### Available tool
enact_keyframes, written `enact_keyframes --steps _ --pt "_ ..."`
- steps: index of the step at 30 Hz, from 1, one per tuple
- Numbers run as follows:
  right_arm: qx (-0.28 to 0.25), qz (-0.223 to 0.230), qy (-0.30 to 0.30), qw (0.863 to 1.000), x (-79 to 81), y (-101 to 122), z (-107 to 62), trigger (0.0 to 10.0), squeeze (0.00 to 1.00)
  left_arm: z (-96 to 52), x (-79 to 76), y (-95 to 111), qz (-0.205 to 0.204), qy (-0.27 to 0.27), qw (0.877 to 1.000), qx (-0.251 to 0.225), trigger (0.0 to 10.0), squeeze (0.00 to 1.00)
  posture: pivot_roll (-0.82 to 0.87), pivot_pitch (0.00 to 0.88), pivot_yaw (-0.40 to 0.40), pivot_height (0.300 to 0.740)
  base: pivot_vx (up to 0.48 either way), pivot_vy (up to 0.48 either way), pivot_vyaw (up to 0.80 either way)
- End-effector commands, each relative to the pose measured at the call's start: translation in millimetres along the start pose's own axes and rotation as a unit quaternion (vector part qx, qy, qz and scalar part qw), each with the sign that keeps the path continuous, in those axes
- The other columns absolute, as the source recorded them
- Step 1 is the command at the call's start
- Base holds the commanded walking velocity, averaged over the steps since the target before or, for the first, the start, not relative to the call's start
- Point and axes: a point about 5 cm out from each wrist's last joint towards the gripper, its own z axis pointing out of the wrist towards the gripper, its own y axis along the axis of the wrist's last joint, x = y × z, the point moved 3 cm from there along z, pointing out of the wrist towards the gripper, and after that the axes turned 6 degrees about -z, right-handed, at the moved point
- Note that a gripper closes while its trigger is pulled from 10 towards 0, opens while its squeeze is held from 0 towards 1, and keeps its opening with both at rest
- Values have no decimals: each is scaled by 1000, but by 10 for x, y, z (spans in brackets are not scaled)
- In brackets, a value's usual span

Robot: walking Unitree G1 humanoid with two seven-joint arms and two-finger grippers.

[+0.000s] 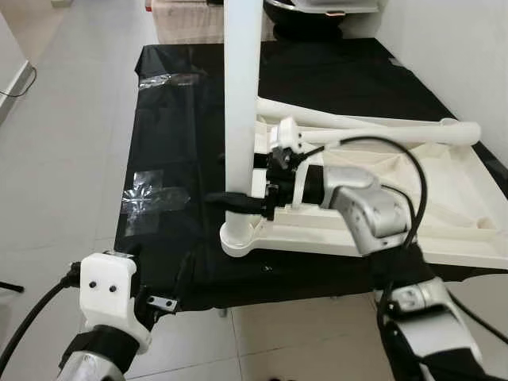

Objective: Building children table

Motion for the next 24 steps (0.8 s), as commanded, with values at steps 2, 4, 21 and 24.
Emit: enact_keyframes --steps 2,4,21,24 --pt "-13 0 17 1000 -44 40 -46 10000 0 -34 -72 10 -6 -20 1000 3 10000 0 145 205 -87 740 0 0 0" --pt "-31 8 55 998 -75 129 -71 0 0 -46 -100 14 -7 -27 1000 3 10000 0 147 209 -87 740 0 0 0" --pt "72 81 -67 992 78 -575 -115 0 0 -34 -144 33 4 -54 999 -1 10000 0 123 199 -96 740 0 0 0" --pt "144 92 -259 951 104 -941 -109 0 0 -34 -158 29 11 -65 998 2 10000 0 115 201 -89 740 0 0 0"
